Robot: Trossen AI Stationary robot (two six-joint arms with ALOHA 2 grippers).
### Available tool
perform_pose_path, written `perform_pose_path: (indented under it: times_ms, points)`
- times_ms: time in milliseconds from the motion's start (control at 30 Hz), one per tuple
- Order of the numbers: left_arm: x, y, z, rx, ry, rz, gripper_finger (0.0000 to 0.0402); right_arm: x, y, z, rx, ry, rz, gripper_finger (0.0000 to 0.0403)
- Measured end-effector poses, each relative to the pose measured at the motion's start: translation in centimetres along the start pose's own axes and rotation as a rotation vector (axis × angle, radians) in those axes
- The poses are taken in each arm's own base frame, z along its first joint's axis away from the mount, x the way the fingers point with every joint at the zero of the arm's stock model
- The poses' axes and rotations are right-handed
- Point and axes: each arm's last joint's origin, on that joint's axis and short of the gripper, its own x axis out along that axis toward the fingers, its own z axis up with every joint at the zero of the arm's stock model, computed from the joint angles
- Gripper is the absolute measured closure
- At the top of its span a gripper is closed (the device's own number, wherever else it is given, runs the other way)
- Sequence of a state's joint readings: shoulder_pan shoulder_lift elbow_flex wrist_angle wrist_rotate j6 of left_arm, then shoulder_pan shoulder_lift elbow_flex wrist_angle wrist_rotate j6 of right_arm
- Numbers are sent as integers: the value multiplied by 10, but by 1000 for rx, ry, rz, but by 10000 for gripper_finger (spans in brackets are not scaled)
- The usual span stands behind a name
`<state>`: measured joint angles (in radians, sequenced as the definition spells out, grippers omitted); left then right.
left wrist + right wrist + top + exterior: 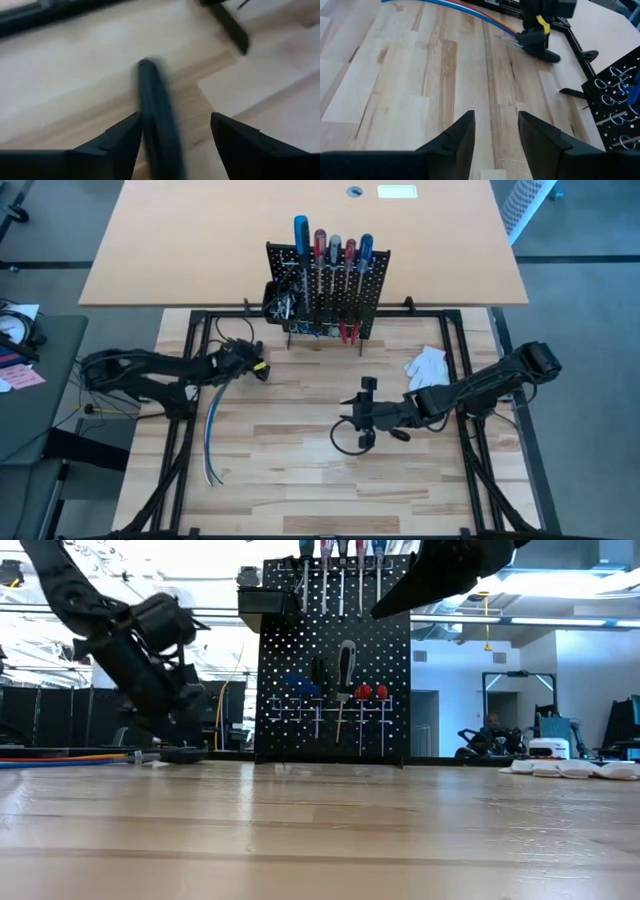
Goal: Hang tools onto peg board
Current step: Hang the black screwdriver on the black pegboard
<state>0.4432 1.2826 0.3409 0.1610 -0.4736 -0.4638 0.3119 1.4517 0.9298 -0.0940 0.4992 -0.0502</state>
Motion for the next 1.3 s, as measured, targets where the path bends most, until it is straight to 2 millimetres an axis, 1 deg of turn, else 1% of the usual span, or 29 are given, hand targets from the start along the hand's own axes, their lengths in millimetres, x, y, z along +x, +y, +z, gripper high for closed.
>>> perform_pose_path:
  times_ms: [100,167,267,333,433,500,633,733,833,900,967,1100,1200,1300]
  points:
    - [13,3,-7,1,53,14,194,0,0,0,0,0,0,246]
    - [20,2,-7,-7,58,4,218,0,0,0,-1,0,0,246]
    - [26,-2,-7,25,72,7,269,0,0,0,-2,0,0,246]
    - [26,-4,-6,59,70,-3,301,0,0,0,-4,5,0,246]
    - [20,-12,-5,112,42,-53,301,2,1,-5,1,-12,-1,246]
    - [13,-22,-3,150,0,-135,301,5,3,-13,-5,-42,-2,246]
    - [-11,-47,6,226,-170,-288,301,11,4,-35,20,-151,-18,246]
    - [-35,-71,7,322,-302,-454,301,15,-3,-46,101,-234,-44,246]
    - [-60,-91,4,387,-449,-585,301,21,-12,-51,195,-303,8,238]
    - [-76,-101,3,400,-541,-656,301,27,-17,-50,226,-343,45,221]
    - [-91,-108,2,386,-628,-690,301,34,-22,-48,270,-395,47,195]
    - [-115,-114,1,341,-761,-675,301,53,-28,-42,363,-537,19,151]
    - [-127,-115,0,316,-817,-650,301,64,-31,-34,384,-696,-23,142]
    - [-131,-116,0,304,-839,-635,301,74,-35,-22,425,-842,-45,141]
